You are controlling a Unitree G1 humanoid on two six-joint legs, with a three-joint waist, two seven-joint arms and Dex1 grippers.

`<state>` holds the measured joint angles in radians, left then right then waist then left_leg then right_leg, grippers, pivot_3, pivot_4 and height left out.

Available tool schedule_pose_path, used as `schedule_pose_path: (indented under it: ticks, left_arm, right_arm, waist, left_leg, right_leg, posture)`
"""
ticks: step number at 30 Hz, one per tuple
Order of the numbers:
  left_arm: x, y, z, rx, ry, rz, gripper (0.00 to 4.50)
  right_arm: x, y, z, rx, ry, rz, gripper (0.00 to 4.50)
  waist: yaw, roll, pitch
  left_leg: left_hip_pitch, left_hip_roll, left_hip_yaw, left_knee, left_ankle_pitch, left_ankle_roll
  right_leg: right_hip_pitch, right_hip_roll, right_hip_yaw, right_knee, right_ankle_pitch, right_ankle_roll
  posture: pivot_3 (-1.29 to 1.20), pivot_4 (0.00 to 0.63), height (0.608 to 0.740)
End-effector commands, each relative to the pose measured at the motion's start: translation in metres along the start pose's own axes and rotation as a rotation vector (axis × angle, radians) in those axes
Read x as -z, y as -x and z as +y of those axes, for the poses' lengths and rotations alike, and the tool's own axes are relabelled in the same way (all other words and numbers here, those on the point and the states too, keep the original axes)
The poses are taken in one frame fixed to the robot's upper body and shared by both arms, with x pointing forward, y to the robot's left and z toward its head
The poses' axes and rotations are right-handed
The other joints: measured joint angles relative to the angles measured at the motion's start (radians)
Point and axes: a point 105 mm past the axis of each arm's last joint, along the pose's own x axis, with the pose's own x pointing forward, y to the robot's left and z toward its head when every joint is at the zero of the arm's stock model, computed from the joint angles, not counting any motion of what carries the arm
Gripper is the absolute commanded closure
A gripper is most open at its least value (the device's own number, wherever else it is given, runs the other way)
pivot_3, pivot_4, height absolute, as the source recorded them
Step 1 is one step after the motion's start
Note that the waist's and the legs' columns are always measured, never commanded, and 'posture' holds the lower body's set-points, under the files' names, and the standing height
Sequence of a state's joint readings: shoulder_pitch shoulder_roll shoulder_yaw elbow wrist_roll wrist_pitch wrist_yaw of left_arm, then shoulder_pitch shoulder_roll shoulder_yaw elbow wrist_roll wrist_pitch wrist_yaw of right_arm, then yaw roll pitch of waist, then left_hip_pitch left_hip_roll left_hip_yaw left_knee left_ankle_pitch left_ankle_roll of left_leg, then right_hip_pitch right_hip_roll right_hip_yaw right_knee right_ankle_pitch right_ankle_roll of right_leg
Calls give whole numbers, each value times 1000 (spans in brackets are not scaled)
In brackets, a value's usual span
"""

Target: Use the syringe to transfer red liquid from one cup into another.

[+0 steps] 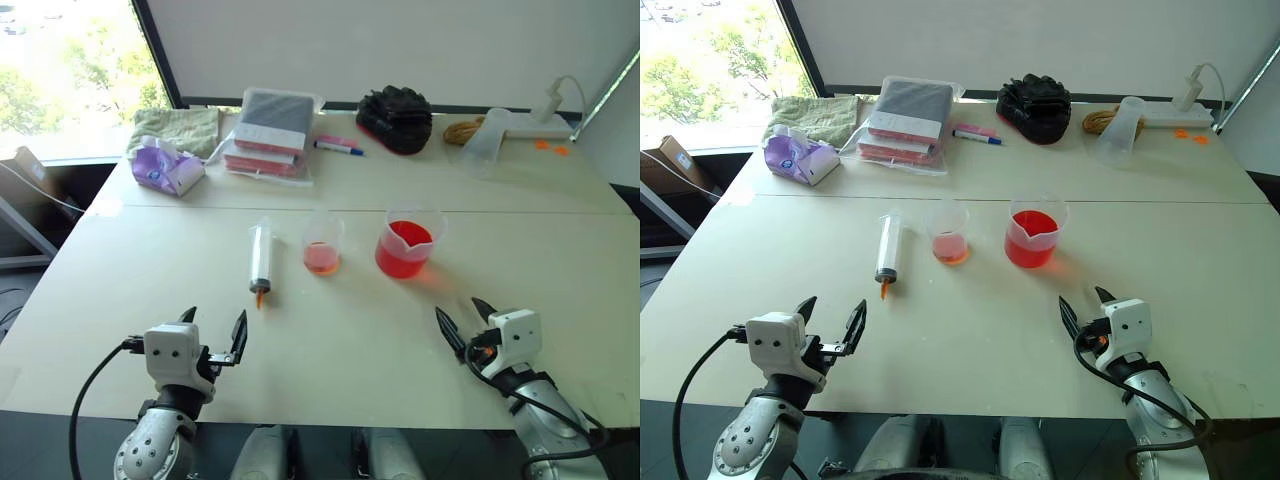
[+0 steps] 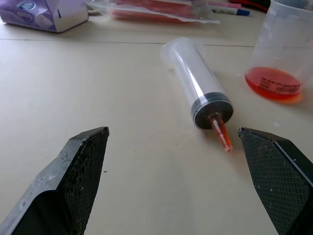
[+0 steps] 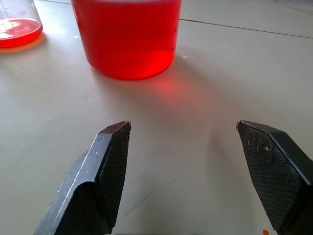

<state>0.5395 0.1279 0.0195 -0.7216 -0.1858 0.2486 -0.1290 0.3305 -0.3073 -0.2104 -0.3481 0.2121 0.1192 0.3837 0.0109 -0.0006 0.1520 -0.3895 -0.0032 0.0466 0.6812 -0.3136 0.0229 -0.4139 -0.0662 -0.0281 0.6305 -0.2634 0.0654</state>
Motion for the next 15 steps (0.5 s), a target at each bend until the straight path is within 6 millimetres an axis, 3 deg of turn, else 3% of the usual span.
schedule_pose_path:
  ticks: [1,11,13,15]
  left_arm:
    - [-15,0,-3,8,-11,-56,34]
    - [-22,1,0,66,14,-30,34]
    - [-22,7,0,199,117,39,34]
    - [-24,24,-8,489,193,178,34]
  right_arm:
    - [-11,0,-4,4,20,-45,918]
    - [-17,-5,-1,-16,22,-54,918]
    - [-19,-8,-1,-26,20,-57,918]
    - [-19,-10,1,-47,13,-49,918]
  waist:
    - [0,0,0]
    - [0,0,0]
    - [-2,0,0]
    - [-4,0,0]
  left_leg:
    - [0,0,0,0,0,0]
    - [0,0,0,0,0,0]
    - [0,0,0,0,0,0]
    - [0,1,0,0,0,0]
  right_leg:
    - [0,0,0,0,0,0]
    - [0,0,0,0,0,0]
    - [0,0,0,0,0,0]
    - [-1,0,0,2,0,0]
  posture:
    - [0,150,740]
    - [0,150,740]
    - [0,150,740]
    - [0,150,740]
